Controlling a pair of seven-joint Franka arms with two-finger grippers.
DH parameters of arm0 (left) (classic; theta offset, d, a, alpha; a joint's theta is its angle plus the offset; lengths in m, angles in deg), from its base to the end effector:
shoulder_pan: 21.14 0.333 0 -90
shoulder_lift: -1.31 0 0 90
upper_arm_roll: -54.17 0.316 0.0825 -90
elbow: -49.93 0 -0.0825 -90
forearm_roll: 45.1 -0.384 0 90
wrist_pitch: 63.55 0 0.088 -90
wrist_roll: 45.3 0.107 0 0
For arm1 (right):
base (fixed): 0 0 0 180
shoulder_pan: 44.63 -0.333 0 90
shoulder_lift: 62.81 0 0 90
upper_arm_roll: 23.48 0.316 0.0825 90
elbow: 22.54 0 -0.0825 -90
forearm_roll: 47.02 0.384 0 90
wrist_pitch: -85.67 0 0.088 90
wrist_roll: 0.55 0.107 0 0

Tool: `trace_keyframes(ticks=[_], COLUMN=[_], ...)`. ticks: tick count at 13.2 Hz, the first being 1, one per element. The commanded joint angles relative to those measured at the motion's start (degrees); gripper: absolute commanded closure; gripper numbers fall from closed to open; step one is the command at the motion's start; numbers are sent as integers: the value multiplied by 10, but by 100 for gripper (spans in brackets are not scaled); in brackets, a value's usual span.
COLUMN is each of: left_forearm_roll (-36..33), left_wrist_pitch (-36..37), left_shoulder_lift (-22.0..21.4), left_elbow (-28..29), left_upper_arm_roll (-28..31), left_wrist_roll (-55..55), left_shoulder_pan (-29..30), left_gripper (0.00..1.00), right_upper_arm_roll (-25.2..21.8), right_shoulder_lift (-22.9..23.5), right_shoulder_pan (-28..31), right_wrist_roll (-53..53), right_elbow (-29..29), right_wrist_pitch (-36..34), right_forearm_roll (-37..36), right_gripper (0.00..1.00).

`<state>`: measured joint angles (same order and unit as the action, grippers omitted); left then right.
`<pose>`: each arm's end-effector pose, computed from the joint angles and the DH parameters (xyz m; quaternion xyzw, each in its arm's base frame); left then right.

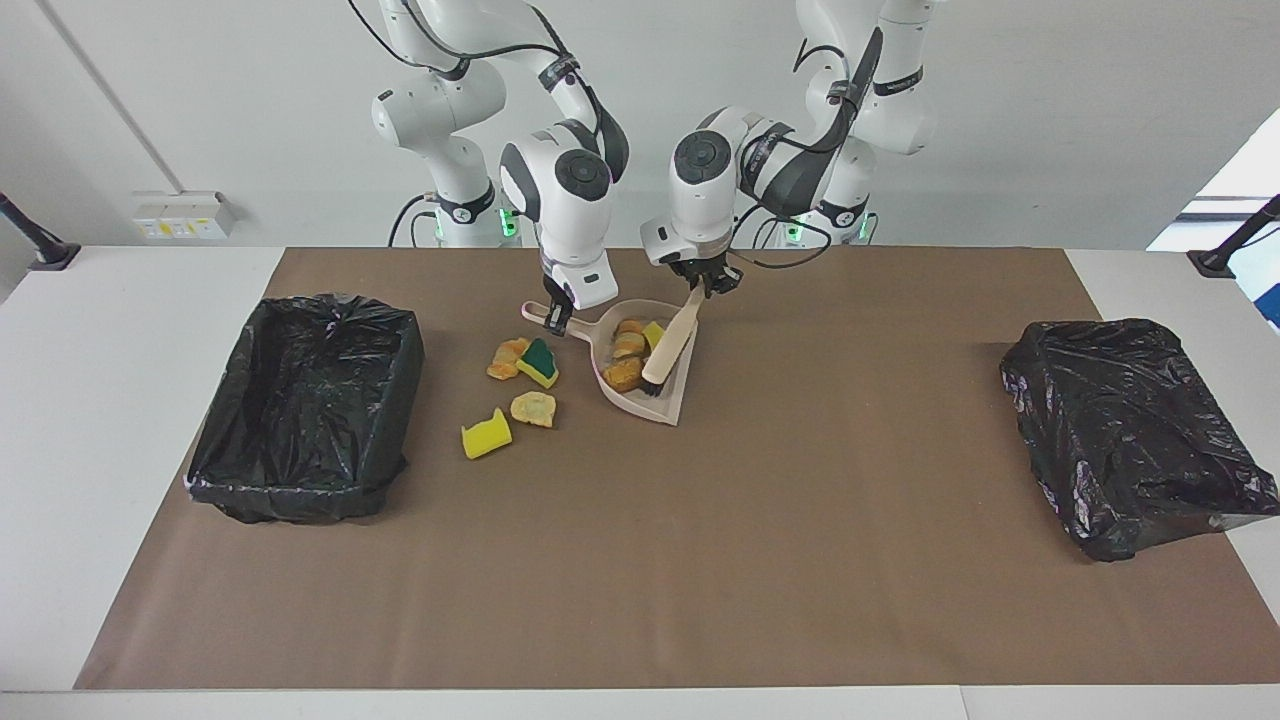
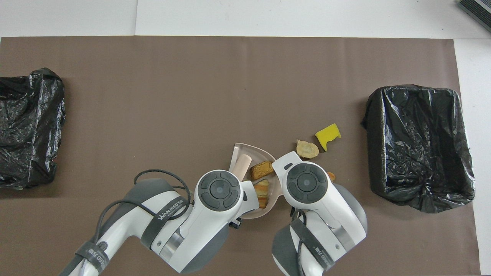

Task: Sweep and dump trash in bin
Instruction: 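Sweep more crumbs and sponge into the dustpan with the left gripper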

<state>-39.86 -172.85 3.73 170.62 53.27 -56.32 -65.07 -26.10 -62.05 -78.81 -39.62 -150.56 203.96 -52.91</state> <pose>0.3660 -0.3730 0.3799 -0.9547 0.2691 0.1255 0.0197 0.4331 0.2597 0.3507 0.7951 0.5980 -0.0939 0.0371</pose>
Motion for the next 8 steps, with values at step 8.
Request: trace_keyframes(ticks=[8], left_forearm_roll=[1], left_wrist_pitch=[110], left_shoulder_lift=[-110], left_elbow=[7], left_upper_arm_roll=[12], left_wrist_roll=[-30], left_shoulder_pan=[75], left_gripper=[100], right_upper_arm_roll=[-2], right_shoulder_lift=[-27], right_shoulder_pan=[10], right_wrist_roll=[18], right_elbow=[-4], right_wrist_pitch=[-3], right_forearm_roll=[1], right_gripper=[100])
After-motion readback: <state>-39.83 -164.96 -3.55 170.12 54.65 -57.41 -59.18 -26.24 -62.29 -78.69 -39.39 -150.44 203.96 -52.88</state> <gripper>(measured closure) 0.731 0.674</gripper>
